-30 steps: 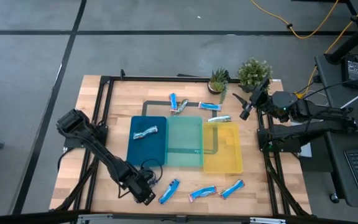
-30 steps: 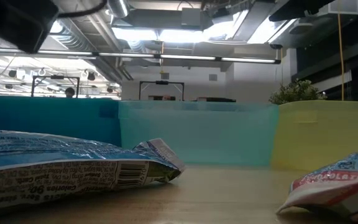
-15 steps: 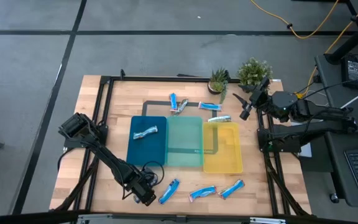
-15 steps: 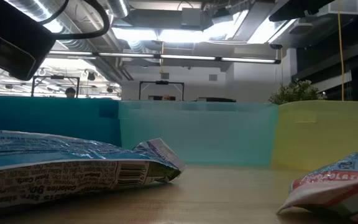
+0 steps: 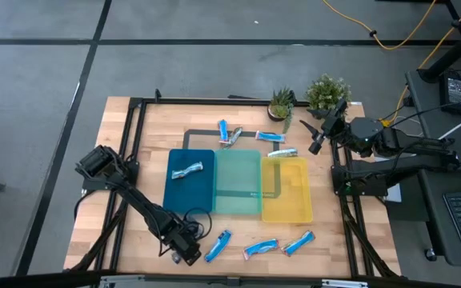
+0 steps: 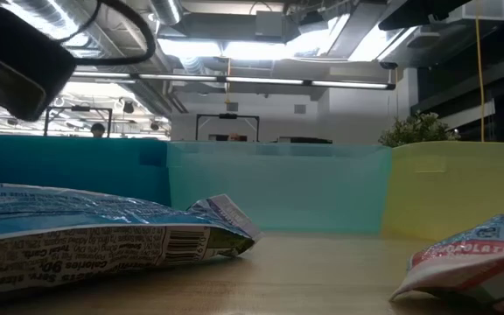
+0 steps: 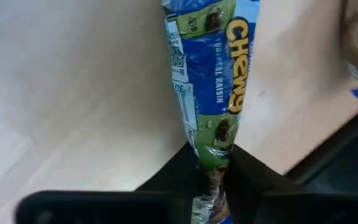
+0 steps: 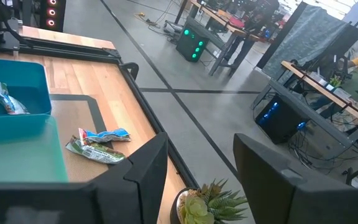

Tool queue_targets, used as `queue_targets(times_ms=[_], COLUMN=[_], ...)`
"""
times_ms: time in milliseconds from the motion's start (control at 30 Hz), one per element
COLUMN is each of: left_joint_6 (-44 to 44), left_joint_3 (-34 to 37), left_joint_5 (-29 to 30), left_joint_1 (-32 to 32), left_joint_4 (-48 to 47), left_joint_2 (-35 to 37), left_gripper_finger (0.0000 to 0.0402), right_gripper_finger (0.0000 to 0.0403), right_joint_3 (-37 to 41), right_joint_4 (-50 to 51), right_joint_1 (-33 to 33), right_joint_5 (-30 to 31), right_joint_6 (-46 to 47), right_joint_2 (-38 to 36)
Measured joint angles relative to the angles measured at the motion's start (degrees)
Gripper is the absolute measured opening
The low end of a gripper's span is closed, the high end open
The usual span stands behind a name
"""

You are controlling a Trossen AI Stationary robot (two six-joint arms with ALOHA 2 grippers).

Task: Pick and place Granola Bars by type
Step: Put the left blue granola bar into the green bin

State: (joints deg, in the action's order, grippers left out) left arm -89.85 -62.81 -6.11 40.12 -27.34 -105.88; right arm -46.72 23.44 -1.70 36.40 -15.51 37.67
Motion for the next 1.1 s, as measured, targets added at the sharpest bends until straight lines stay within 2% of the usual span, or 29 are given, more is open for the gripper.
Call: queue_targets(times_ms=[100, 200, 333, 600, 733, 967, 1100], left_joint_6=[0.4, 0.5, 2.8, 23.6, 31.4, 52.7, 60.8], left_joint_3=[0.1, 0.1, -2.1, -7.6, -8.0, -8.6, -8.6], left_joint_5=[0.1, 1.1, 6.8, 27.1, 28.5, 31.6, 34.1], left_joint_1=[0.0, 0.0, -0.1, -3.8, -7.9, -14.7, -19.5], left_joint_4=[1.6, 3.9, 4.3, 3.4, 3.4, 3.0, 2.1], left_joint_2=[1.7, 4.2, 7.6, 14.7, 18.8, 27.0, 31.2], left_gripper_finger=[0.0025, 0.0019, 0.0023, 0.0025, 0.0026, 0.0026, 0.0026], right_gripper_finger=[0.0186, 0.0186, 0.0186, 0.0186, 0.0186, 0.0186, 0.0186], right_joint_3=[0.0, 0.0, 0.0, 0.0, 0.0, 0.0, 0.0], right_joint_4=[0.0, 0.0, 0.0, 0.3, 0.3, 0.3, 0.2], right_joint_1=[0.0, 0.0, 0.0, 0.0, 0.0, 0.0, 0.0], right_joint_5=[0.0, 0.0, 0.0, 0.0, 0.0, 0.0, 0.0], right_joint_6=[0.0, 0.0, 0.0, -0.2, -0.2, -0.1, 0.2], right_joint_2=[0.0, 0.0, 0.0, 0.0, 0.0, 0.0, 0.0])
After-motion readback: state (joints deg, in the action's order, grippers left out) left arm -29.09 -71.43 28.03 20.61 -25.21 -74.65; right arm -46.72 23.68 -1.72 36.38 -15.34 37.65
